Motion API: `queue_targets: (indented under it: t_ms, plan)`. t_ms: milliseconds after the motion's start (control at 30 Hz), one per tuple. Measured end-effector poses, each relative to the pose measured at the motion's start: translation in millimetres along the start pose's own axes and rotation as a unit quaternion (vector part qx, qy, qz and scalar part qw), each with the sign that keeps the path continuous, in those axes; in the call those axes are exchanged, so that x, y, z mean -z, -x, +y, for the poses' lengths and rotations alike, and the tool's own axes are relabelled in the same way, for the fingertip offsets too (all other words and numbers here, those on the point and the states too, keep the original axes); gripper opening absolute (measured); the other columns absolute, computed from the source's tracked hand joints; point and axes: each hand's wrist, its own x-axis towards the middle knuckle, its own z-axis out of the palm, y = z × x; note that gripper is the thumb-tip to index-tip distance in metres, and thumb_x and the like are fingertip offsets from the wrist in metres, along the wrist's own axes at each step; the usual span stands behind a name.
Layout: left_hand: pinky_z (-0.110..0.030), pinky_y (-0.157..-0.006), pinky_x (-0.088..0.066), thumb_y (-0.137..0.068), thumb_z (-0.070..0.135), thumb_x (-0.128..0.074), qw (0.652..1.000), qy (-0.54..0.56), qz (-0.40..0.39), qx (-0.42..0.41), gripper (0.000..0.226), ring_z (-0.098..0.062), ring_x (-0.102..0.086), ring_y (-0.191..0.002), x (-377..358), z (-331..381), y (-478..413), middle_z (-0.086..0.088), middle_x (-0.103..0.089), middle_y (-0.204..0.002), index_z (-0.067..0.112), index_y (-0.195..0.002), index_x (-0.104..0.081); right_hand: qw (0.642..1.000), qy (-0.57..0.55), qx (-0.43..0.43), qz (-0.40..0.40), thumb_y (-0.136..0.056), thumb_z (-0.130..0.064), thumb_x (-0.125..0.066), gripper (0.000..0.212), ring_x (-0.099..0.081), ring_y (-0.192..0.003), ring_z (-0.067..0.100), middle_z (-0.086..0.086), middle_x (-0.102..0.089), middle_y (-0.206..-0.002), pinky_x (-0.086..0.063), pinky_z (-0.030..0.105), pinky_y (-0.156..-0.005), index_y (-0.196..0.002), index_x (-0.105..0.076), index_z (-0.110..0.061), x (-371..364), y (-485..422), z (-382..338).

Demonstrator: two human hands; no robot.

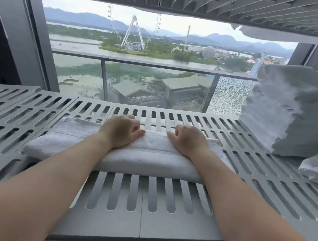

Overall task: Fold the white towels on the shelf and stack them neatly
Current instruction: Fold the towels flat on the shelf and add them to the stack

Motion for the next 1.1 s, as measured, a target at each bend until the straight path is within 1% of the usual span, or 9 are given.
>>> queue_targets:
  t_ms: [233, 333, 433, 567, 700, 800, 867, 967, 1100]
  plan:
    - [-0.035, -0.074, -0.05, -0.098, 0.049, -0.055, 0.999, -0.002, 0.019, 0.042, 0.032, -0.02, -0.061, -0.08, 3, 5, -2, 0.001, -0.066, -0.084, 0.02, -0.083, -0.056, 0.999, 0.022, -0.034, 0.005, -0.1, -0.052, -0.038, 0.049, -0.064, -0.094, 0.029, 0.009, -0.069, -0.101, -0.048, 0.036, -0.072, -0.103, -0.066, -0.012, 0, -6, 10]
    - [-0.036, -0.071, -0.052, -0.095, 0.06, -0.05, 0.997, -0.03, 0.002, 0.07, 0.044, -0.016, -0.057, -0.076, 9, 5, 4, 0.007, -0.059, -0.08, 0.022, -0.072, -0.053, 0.997, -0.013, -0.073, -0.004, -0.101, -0.052, -0.04, 0.047, -0.062, -0.093, 0.028, 0.008, -0.069, -0.101, -0.043, 0.035, -0.07, -0.096, -0.064, -0.012, -1, -8, 11]
    - [-0.032, -0.064, -0.048, -0.095, 0.068, -0.038, 0.984, -0.106, 0.002, 0.142, 0.055, -0.012, -0.055, -0.071, 14, -8, 19, 0.011, -0.053, -0.077, 0.024, -0.064, -0.05, 0.994, -0.025, -0.107, -0.019, -0.101, -0.042, -0.047, 0.034, -0.058, -0.087, 0.028, 0.008, -0.069, -0.103, -0.039, 0.034, -0.069, -0.091, -0.063, -0.014, 0, -12, 11]
    - [-0.035, -0.073, -0.048, -0.101, 0.058, -0.032, 0.97, -0.147, -0.005, 0.194, 0.043, -0.014, -0.054, -0.078, 21, -20, 37, 0.009, -0.055, -0.084, 0.025, -0.08, -0.05, 0.992, -0.025, -0.126, -0.012, -0.097, -0.022, -0.048, 0.016, -0.051, -0.08, 0.026, 0.008, -0.069, -0.102, -0.04, 0.033, -0.068, -0.084, -0.056, -0.017, -5, -17, 10]
    - [-0.039, -0.086, -0.04, -0.103, 0.036, -0.034, 0.976, -0.118, -0.002, 0.185, 0.022, -0.017, -0.052, -0.08, 26, -18, 44, 0.007, -0.056, -0.084, 0.027, -0.088, -0.047, 0.994, -0.035, -0.102, 0.012, -0.103, -0.036, -0.04, 0.039, -0.061, -0.1, 0.032, 0.013, -0.069, -0.108, -0.041, 0.037, -0.074, -0.099, -0.068, -0.009, -6, -17, 11]
    - [-0.037, -0.07, -0.042, -0.103, 0.036, -0.036, 0.968, -0.161, 0.06, 0.181, 0.022, -0.021, -0.054, -0.073, 33, -20, 45, 0.008, -0.05, -0.071, 0.025, -0.086, -0.043, 0.995, -0.027, -0.083, 0.037, -0.105, -0.04, -0.036, 0.049, -0.062, -0.102, 0.035, 0.017, -0.069, -0.106, -0.043, 0.039, -0.077, -0.103, -0.069, -0.004, -7, -18, 9]
    - [-0.037, -0.072, -0.046, -0.104, 0.039, -0.034, 0.962, -0.189, 0.019, 0.195, 0.023, -0.022, -0.058, -0.081, 35, -28, 44, 0.004, -0.06, -0.085, 0.024, -0.095, -0.049, 0.997, 0.027, -0.06, 0.035, -0.105, -0.043, -0.035, 0.051, -0.061, -0.102, 0.033, 0.015, -0.069, -0.106, -0.045, 0.04, -0.083, -0.102, -0.069, -0.006, -8, -19, 9]
    - [-0.042, -0.093, -0.045, -0.105, 0.032, -0.035, 0.952, -0.187, -0.08, 0.227, 0.024, -0.022, -0.056, -0.104, 37, -42, 42, 0.0, -0.061, -0.114, 0.023, -0.116, -0.055, 0.996, 0.065, -0.051, 0.019, -0.103, -0.047, -0.035, 0.048, -0.06, -0.103, 0.029, 0.009, -0.068, -0.106, -0.043, 0.042, -0.091, -0.102, -0.068, -0.012, -10, -22, 8]
    - [-0.04, -0.093, -0.045, -0.104, 0.026, -0.042, 0.956, -0.199, -0.076, 0.201, 0.019, -0.02, -0.057, -0.1, 42, -54, 37, 0.001, -0.064, -0.111, 0.026, -0.112, -0.059, 0.998, 0.046, -0.039, 0.016, -0.102, -0.047, -0.037, 0.045, -0.062, -0.093, 0.027, 0.006, -0.069, -0.097, -0.046, 0.042, -0.089, -0.091, -0.066, -0.015, -12, -25, 7]
